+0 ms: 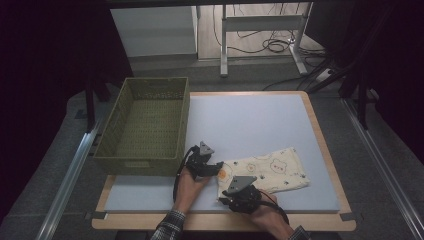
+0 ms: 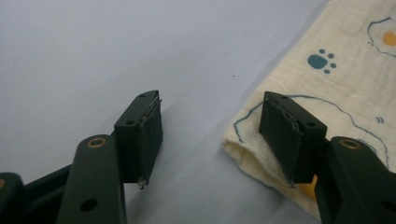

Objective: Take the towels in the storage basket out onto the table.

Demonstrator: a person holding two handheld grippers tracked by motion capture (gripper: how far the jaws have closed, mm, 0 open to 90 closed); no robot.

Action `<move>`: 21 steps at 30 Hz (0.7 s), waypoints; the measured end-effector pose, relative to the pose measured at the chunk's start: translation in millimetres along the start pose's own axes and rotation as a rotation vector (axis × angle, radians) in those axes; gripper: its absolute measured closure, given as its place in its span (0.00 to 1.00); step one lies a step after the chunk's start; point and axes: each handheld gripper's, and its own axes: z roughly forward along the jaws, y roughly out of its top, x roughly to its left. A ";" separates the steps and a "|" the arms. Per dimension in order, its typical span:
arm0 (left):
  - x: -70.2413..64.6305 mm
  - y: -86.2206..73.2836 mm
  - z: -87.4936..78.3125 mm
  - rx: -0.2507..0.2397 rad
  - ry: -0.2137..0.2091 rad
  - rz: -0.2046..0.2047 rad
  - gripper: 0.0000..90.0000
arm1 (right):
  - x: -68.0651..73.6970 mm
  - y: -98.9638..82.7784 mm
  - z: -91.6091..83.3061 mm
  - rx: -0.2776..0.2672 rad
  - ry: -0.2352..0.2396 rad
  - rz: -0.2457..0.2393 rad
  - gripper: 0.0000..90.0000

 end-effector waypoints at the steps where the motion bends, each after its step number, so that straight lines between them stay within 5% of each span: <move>1: 0.0 0.0 -0.1 -0.001 0.002 -0.001 0.45 | -2.3 0.5 -0.4 0.005 0.008 0.009 0.91; 3: 0.0 -0.3 -0.2 -0.007 0.002 -0.003 0.52 | -8.0 0.2 -0.9 0.004 0.041 0.054 0.93; 5: 0.4 -0.6 -1.3 -0.012 -0.020 0.006 0.70 | -15.1 -0.8 -1.1 -0.001 0.084 0.112 0.94; 7: -1.0 -0.5 -1.3 -0.016 -0.080 0.017 0.88 | -19.2 -1.3 -2.4 -0.003 0.106 0.137 0.94; 9: -3.3 -0.3 -1.6 -0.015 -0.081 0.009 0.96 | -21.2 -1.3 -6.7 -0.028 0.113 0.154 0.94; 21: -7.5 17.1 -15.0 -0.073 -0.067 -0.004 0.98 | -33.1 0.4 -42.2 -0.128 0.090 0.188 0.94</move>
